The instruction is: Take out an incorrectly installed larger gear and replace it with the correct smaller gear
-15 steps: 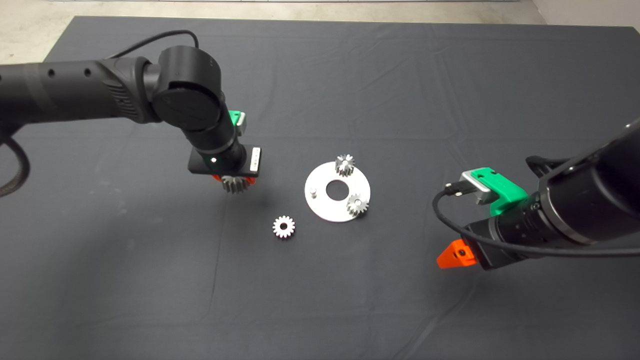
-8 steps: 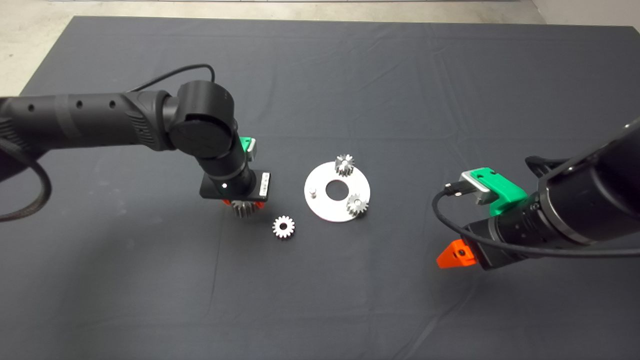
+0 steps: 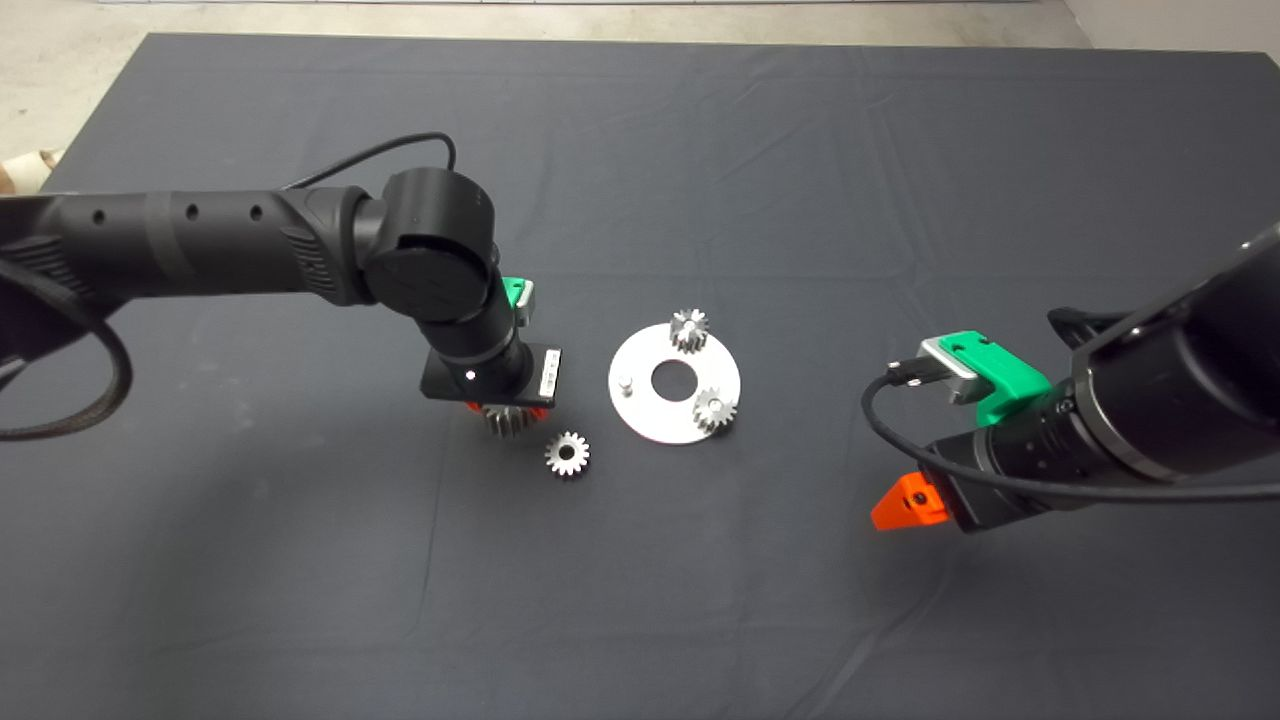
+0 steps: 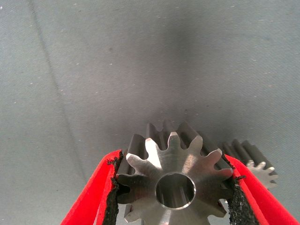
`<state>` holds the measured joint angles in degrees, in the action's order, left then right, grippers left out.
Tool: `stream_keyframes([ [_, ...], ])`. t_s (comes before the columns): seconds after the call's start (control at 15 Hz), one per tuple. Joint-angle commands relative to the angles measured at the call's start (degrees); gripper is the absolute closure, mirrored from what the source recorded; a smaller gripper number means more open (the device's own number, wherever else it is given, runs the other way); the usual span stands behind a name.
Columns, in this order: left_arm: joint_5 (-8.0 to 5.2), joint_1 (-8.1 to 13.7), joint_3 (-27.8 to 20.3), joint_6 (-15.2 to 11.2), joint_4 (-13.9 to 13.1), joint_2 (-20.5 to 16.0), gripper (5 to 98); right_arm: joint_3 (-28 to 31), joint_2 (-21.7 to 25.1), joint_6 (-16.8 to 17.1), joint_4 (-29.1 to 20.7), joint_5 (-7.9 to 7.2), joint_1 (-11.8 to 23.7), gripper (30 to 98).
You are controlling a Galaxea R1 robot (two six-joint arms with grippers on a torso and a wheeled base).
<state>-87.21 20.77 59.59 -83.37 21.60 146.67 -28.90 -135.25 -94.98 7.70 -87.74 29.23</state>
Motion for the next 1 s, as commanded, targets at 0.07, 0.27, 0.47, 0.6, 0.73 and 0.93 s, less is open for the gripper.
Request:
stream_keyframes([
  [0.07, -1.39, 0.76, -0.17, 0.25, 2.16, -0.12, 56.4, 0.00, -0.41, 0.14, -0.93, -1.82, 1.18, 30.8],
  [0.27, -1.19, 0.68, 3.51, 1.93, 4.24, -0.08, 56.3, 0.09, -0.32, 0.14, -1.00, -1.82, 1.18, 30.8],
  [0.47, -1.03, 0.68, 3.94, 2.16, 4.24, -0.54, 54.2, 0.18, -0.24, 0.14, -1.02, -1.83, 1.27, 30.8],
  [0.6, -1.03, 0.68, 3.90, 2.51, 4.24, -0.45, 54.2, 0.09, -0.32, 0.14, -1.02, -1.82, 1.27, 30.8],
  [0.73, -1.03, 0.68, 3.77, 2.60, 4.24, -0.63, 55.8, 0.00, -0.50, 0.14, -1.02, -1.82, 1.27, 30.8],
  [0.93, -0.85, 0.85, 3.50, 2.16, 4.15, 0.87, 57.2, 0.00, -0.50, 0.14, -1.02, -1.83, 1.27, 30.8],
])
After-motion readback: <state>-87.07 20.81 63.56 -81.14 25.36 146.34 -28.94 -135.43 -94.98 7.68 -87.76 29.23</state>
